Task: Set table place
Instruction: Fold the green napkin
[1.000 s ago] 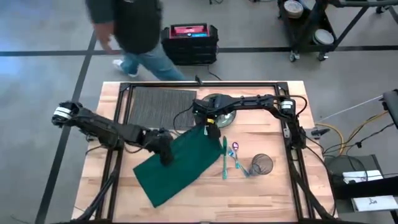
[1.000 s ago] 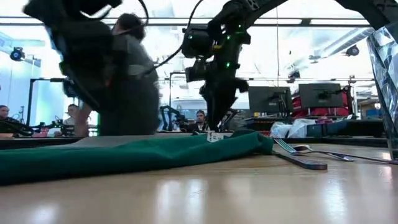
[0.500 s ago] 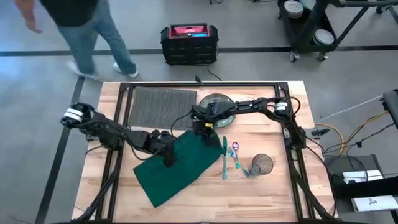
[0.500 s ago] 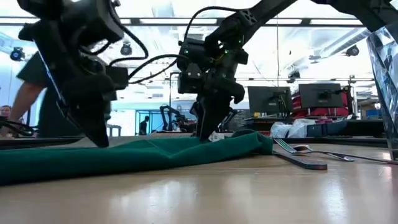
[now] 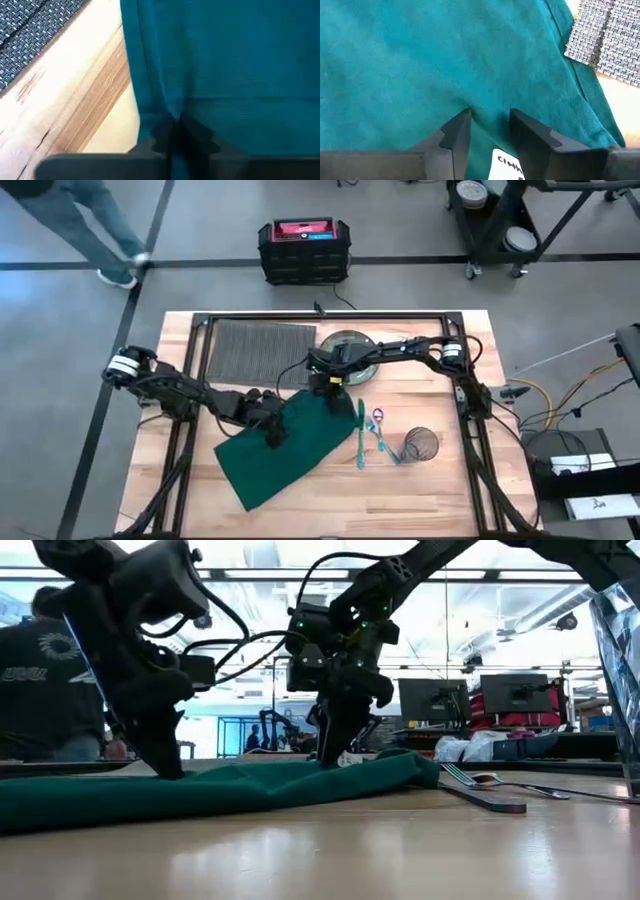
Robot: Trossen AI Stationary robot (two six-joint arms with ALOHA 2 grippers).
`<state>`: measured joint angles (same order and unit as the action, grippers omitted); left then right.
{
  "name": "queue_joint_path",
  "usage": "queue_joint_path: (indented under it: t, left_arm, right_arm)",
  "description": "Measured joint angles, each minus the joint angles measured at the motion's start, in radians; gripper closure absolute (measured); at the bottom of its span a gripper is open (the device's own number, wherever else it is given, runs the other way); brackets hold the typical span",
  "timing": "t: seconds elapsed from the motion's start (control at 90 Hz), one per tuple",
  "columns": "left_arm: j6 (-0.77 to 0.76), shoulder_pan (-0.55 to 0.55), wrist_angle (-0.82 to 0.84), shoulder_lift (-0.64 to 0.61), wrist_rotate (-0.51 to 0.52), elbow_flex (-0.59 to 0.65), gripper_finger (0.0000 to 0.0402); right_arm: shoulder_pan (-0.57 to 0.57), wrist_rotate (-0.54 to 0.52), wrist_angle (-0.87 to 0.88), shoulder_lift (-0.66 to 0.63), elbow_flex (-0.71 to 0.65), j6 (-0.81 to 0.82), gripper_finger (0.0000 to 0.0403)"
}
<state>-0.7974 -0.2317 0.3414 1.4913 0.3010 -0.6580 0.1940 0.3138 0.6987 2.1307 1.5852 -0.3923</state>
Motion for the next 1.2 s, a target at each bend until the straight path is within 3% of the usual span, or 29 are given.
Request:
queue_joint_path:
  t: [0.256,0.489,0.611,0.689,0.8,0.9,1.056,1.2]
  left_arm:
    - [-0.015,-0.001,0.121,-0.060,0.035,-0.033,0.0381]
    - [0.003,0.000,0.226,-0.036,0.066,-0.033,0.0379]
    - [0.033,0.000,0.223,-0.024,0.064,-0.033,0.0353]
    - [0.057,0.001,0.232,-0.031,0.012,-0.035,0.0319]
    - [0.031,-0.001,0.340,-0.061,-0.155,-0.097,0.0269]
    - [-0.034,-0.062,0.394,-0.098,-0.182,-0.149,0.0237]
    - [-0.195,-0.211,0.435,-0.133,-0.108,-0.162,0.0223]
    - [-0.382,-0.326,0.504,-0.132,-0.109,-0.123,0.0236]
  right_arm:
    - [-0.007,0.001,0.003,0.000,0.000,0.006,0.0310]
    - [-0.009,0.000,0.003,0.001,0.000,0.007,0.0327]
    - [-0.009,-0.002,0.002,0.001,0.000,0.007,0.0327]
    - [-0.009,-0.051,0.015,-0.005,0.002,-0.001,0.0315]
    - [-0.006,-0.124,0.141,-0.035,0.057,-0.013,0.0292]
    - [-0.005,-0.105,0.182,-0.080,0.084,-0.007,0.0274]
    - [-0.023,0.075,0.145,-0.087,0.055,0.003,0.0256]
    - [-0.053,0.053,0.038,-0.064,-0.003,0.001,0.0257]
